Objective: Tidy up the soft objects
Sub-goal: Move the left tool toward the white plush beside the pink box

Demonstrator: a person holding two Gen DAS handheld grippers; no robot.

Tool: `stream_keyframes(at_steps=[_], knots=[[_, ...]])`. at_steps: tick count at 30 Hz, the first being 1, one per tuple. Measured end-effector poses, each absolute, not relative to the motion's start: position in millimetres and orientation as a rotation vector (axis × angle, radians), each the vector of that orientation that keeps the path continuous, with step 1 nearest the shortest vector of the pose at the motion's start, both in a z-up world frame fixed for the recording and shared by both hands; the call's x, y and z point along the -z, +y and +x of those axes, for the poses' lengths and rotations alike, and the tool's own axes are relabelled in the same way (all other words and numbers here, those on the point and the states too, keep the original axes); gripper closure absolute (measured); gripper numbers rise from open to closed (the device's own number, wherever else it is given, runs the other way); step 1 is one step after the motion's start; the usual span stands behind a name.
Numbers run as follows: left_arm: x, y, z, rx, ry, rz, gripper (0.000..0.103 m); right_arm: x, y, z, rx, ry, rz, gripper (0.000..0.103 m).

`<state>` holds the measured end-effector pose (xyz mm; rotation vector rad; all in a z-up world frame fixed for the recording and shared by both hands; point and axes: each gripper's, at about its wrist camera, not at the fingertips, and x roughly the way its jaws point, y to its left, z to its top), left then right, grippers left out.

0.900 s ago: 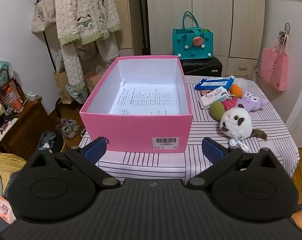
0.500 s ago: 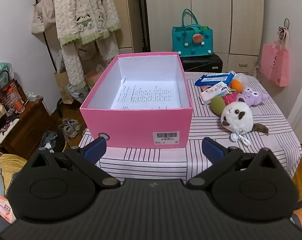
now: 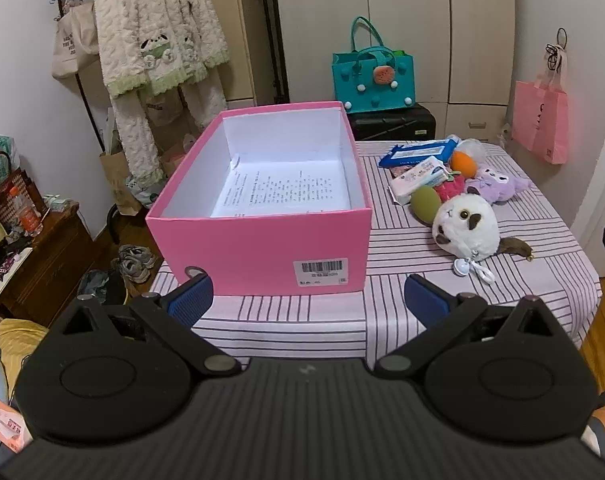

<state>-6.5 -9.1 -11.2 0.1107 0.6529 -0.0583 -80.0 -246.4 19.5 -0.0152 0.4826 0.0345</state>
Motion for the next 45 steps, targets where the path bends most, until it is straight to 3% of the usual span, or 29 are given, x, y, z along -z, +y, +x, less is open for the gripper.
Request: stream_keyframes(at_steps=[45], knots=[[43, -15, -23, 0.078, 0.511, 0.115, 0.000, 11, -263, -99, -0.052, 0.376, -0.011, 0.000]])
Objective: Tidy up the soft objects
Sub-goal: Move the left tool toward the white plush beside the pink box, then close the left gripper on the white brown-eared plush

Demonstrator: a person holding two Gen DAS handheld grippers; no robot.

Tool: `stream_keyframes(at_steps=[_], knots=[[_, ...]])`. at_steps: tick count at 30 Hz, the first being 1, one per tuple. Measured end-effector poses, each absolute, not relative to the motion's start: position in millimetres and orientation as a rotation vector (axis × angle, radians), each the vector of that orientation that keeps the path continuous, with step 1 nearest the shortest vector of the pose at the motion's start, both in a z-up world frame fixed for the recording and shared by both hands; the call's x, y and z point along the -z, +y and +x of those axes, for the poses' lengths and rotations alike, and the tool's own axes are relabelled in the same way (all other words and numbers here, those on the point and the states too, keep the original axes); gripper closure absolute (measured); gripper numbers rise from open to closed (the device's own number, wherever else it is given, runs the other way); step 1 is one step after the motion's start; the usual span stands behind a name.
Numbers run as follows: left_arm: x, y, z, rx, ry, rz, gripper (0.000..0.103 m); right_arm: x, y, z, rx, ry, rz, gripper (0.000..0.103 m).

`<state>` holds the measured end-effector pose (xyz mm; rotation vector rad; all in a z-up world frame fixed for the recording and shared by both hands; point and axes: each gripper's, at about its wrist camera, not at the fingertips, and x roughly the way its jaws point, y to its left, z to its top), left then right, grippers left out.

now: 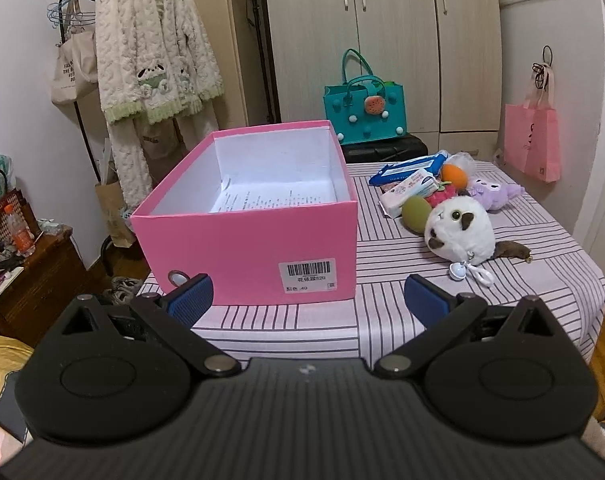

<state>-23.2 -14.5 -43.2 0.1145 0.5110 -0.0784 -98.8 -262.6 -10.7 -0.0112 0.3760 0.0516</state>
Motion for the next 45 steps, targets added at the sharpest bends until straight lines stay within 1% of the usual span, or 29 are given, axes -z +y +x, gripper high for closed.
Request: stream_keyframes(at_steps=[8, 24, 28, 33, 38, 45], knots=[[43, -16, -28, 0.068, 0.453, 0.116, 0.000, 23, -256, -104, 0.004, 0.290, -0.089, 0.000], [27, -12, -39, 0.044, 0.424, 0.112, 0.000, 11, -254, -114, 0.017, 0.297, -0.083, 0.000], [29, -11, -35, 0.038, 0.442, 0.106, 0.000, 14, -257, -112, -0.009, 0.302, -0.070, 0.000], [33, -4, -16, 0.035, 0.519, 0.031, 0.000, 23, -264, -100, -0.044, 0.291, -0.069, 0.000], [25, -12, -4, 0.083, 0.508, 0.075, 0.000, 25, -282, -85, -0.119, 0.273, -0.042, 0.000], [16, -49, 20, 0.221, 0.486, 0.140, 0.000, 49, -298, -34, -0.204, 0.416, 0.005, 0.000]])
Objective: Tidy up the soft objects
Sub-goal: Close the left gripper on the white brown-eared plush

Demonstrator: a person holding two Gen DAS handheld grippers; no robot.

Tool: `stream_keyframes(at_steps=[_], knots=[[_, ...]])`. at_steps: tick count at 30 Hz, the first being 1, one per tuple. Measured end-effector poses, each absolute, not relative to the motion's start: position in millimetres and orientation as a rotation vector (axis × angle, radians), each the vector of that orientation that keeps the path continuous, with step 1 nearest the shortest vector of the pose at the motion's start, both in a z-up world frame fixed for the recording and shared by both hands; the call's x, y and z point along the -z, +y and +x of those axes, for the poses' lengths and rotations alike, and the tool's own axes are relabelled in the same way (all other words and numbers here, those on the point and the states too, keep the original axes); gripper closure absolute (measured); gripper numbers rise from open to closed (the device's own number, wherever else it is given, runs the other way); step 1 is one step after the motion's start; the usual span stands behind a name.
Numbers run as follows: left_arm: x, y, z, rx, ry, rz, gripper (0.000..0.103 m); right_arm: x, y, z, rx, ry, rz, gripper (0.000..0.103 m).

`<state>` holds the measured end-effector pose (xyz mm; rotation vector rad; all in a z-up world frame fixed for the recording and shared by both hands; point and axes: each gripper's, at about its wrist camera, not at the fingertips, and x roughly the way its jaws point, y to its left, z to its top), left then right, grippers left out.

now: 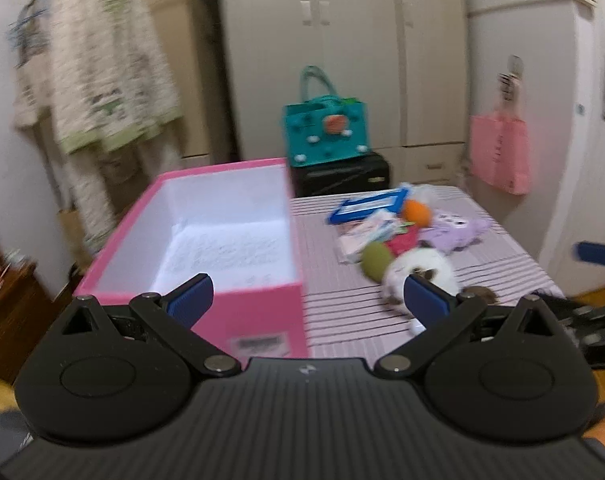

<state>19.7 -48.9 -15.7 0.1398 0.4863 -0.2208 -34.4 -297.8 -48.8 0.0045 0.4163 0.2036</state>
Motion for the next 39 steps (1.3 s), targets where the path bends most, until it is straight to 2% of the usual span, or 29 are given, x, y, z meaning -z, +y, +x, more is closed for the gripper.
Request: stream_keyframes(at_steps=[12, 22, 25, 27, 30, 37, 39], knots=[[25, -122, 91, 0.459, 0.647, 0.213, 0.003, 88, -287, 37, -0.385, 0.542, 0.045, 0.002], [49, -149, 137, 0.487, 0.797, 0.207, 0.003, 108, -290, 84, -0.510, 0.648, 0.038, 0.003], [54, -149, 146, 0.475, 0.807, 0.188, 0.003, 111, -292, 93, -0.540, 0.676, 0.057, 0.006], [59, -148, 151, 0.465, 0.816, 0.172, 0.004, 114, -295, 98, -0.554, 0.690, 0.056, 0.018], [65, -150, 159, 0.454, 0.845, 0.161, 0.010, 119, -301, 102, -0.568, 0.710, 0.076, 0.028], [75, -147, 167, 0.459, 0.898, 0.099, 0.029, 120, -307, 107, -0.599, 0.717, 0.101, 0.033], [75, -148, 167, 0.470, 0.895, 0.084, 0.038, 120, -307, 108, -0.601, 0.718, 0.106, 0.035]])
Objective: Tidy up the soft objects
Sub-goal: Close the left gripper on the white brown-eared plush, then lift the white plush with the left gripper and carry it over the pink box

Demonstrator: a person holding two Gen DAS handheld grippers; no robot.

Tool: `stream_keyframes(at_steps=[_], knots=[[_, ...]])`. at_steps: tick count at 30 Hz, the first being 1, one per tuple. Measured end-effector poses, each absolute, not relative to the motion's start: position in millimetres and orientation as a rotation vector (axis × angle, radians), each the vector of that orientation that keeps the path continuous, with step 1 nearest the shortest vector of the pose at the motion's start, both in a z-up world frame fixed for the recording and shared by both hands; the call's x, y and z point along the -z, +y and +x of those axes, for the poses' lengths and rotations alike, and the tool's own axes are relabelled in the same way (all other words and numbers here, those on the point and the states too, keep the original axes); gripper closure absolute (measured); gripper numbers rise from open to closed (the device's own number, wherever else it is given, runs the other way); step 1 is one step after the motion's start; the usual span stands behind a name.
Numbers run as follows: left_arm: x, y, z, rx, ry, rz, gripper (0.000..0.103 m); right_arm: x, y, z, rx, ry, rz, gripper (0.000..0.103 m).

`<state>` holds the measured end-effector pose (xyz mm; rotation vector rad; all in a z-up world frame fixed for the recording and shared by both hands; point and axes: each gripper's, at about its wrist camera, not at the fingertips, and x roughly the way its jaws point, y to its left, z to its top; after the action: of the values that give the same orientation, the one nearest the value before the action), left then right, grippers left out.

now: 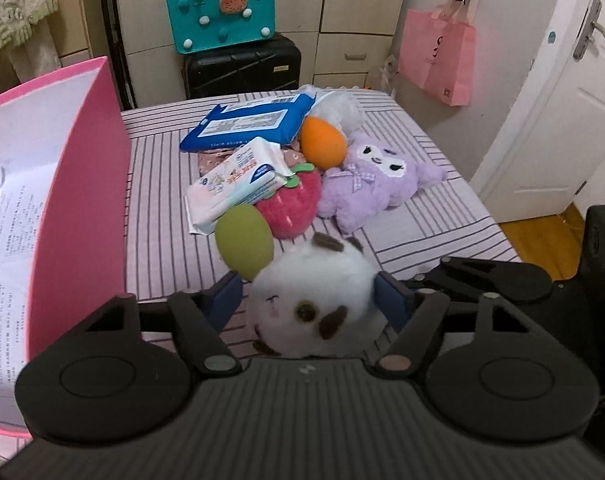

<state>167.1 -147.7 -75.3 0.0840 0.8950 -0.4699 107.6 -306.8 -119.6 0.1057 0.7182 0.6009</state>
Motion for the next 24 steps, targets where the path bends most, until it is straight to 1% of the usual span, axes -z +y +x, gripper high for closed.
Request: stream_keyframes(at_steps=[11, 14, 24], knots=[[71, -149, 157, 0.474, 0.862, 0.104, 0.041, 114, -300, 101, -0.535, 0.717, 0.130, 0.038], [63, -146, 155, 0.488, 0.886, 0.117, 0.041, 107, -293, 96, -0.512, 0.733, 0.122, 0.038], [32, -127, 110, 0.520, 0.854, 0.192, 0.041, 70, -266, 58, -0.543, 0.721, -0.011, 0.038]])
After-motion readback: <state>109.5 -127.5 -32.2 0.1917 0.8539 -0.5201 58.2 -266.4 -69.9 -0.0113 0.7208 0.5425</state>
